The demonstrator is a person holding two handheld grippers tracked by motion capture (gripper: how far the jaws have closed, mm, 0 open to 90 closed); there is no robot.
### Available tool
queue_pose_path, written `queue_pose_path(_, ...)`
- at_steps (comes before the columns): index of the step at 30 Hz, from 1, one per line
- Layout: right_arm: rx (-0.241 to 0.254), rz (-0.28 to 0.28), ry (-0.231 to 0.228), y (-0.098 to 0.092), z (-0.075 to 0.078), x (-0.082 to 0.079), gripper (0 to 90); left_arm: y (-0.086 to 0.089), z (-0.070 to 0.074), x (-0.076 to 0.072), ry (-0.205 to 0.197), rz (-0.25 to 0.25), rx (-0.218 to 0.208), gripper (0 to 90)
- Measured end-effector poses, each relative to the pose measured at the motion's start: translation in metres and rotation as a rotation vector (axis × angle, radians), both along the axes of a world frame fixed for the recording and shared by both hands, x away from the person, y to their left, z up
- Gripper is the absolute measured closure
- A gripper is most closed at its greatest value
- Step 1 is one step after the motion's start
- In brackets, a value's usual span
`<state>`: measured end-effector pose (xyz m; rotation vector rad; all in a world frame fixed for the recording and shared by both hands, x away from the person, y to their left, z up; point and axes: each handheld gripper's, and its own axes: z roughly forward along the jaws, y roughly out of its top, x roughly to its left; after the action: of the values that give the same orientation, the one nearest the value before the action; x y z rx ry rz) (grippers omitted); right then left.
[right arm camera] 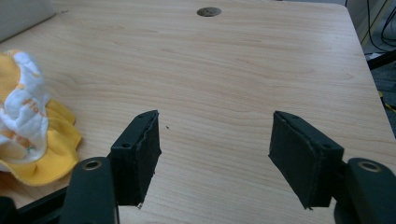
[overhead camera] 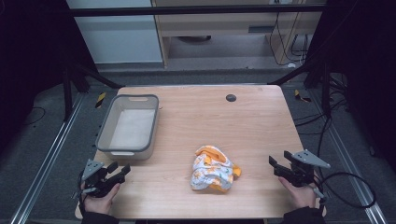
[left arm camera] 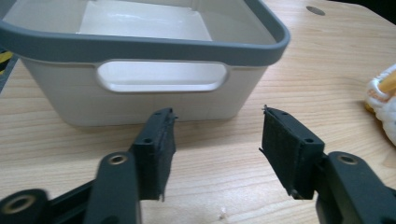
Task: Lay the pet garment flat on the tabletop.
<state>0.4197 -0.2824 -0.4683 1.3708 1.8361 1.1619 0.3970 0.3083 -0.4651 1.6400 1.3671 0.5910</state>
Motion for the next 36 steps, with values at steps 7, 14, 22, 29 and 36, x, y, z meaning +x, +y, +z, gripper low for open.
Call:
queue_pose_path(7, -0.011, 0.054, -0.019, 0.012, 0.005, -0.005, 37.0, -0.011, 0.003, -0.005, -0.014, -0.045, 0.033, 47.6)
queue_pose_path(14, -0.018, 0.086, -0.043, 0.019, 0.015, -0.008, 41.8, -0.023, 0.007, -0.008, -0.036, -0.089, 0.067, 47.8)
queue_pose_path(22, -0.009, 0.116, -0.053, 0.024, 0.025, -0.010, 44.6, -0.030, 0.018, -0.010, -0.071, -0.109, 0.074, 44.4)
queue_pose_path(29, -0.006, 0.159, -0.052, 0.036, 0.031, -0.005, 46.6, -0.039, 0.032, -0.007, -0.108, -0.134, 0.086, 41.1)
queue_pose_path(36, -0.019, 0.183, -0.081, 0.047, 0.046, 0.000, 48.1, -0.051, 0.044, -0.001, -0.134, -0.165, 0.108, 39.7)
